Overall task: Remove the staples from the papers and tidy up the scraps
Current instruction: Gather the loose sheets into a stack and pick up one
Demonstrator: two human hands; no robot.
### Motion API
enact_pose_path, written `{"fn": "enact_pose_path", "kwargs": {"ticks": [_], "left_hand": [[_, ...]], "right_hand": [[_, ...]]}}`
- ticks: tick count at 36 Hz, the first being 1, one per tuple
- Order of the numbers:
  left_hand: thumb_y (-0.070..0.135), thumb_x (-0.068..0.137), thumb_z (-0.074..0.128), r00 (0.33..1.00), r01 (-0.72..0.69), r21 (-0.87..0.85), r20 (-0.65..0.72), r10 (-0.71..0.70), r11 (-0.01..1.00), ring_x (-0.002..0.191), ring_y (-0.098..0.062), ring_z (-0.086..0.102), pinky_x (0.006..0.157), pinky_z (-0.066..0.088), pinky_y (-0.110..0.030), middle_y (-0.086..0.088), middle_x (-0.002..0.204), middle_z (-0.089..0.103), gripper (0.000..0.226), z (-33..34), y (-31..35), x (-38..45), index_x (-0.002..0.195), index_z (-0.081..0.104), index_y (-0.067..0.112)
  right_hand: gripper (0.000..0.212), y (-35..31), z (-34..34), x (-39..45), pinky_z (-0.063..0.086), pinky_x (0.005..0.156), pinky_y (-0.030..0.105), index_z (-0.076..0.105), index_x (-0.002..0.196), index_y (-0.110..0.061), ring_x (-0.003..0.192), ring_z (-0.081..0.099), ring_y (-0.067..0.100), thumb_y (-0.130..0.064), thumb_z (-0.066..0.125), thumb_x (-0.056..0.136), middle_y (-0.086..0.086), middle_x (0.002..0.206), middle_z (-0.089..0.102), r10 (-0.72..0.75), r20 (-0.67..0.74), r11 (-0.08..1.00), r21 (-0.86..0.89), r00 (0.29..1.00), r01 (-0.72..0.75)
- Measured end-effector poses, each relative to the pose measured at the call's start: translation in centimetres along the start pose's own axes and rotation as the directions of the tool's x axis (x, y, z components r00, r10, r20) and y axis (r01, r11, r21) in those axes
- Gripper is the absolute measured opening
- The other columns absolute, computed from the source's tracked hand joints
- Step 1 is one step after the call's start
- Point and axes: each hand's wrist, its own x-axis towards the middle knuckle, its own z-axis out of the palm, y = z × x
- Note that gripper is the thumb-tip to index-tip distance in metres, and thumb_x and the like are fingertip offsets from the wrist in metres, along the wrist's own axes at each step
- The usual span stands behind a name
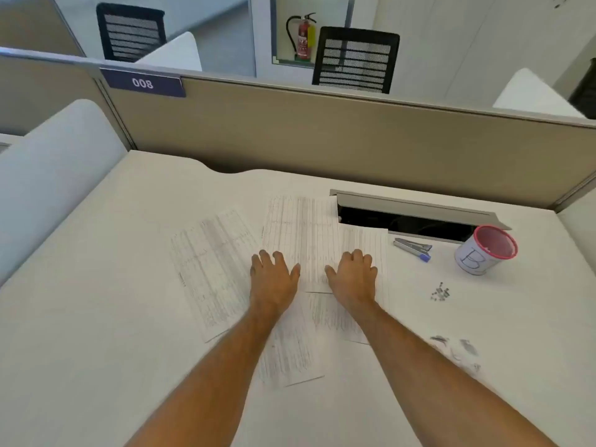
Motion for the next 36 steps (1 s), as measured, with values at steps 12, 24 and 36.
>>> {"fn": "enact_pose_path", "kwargs": {"ticks": [12, 24, 36], "left_hand": [[0.053, 0.104, 0.04, 0.992, 0.104, 0.139, 0.054, -0.113, 0.985, 0.142, -0.041, 0.034, 0.117, 0.035, -0.048, -0.029, 0.154, 0.034, 0.067, 1.7, -0.9, 1.5, 0.153, 0.034, 0.008], [0.042, 0.085, 0.08, 0.955, 0.294, -0.21, 0.11, -0.276, 0.932, 0.132, -0.036, 0.039, 0.111, 0.041, -0.044, -0.023, 0.142, 0.037, 0.083, 0.0, -0.6, 3.7, 0.146, 0.035, 0.009], [0.009, 0.093, 0.063, 0.929, 0.352, -0.561, 0.115, -0.35, 0.749, 0.107, -0.032, 0.065, 0.093, 0.058, -0.049, -0.013, 0.123, 0.063, 0.052, 0.1, -2.8, 5.0, 0.137, 0.035, 0.005]], "right_hand": [[0.052, -1.3, 1.9, 0.7, 0.05, 0.094, 0.037, 0.055, 0.126, -0.002, 0.121, 0.044, 0.03, -0.041, 0.064, 0.093, 0.015, 0.135, 0.047, 0.17, 0.094, 0.96, 0.208, 0.981, -0.186], [0.059, -2.0, 2.3, 1.7, 0.052, 0.089, 0.038, 0.049, 0.132, -0.001, 0.121, 0.048, 0.032, -0.026, 0.077, 0.086, 0.016, 0.136, 0.045, 0.283, 0.209, 0.879, 0.333, 0.936, -0.34], [0.027, -0.6, 2.3, 2.6, 0.054, 0.057, 0.023, 0.065, 0.107, -0.005, 0.084, 0.068, 0.022, 0.009, 0.06, 0.084, 0.008, 0.102, 0.07, 0.297, 0.344, 0.606, 0.653, 0.891, -0.454]]}}
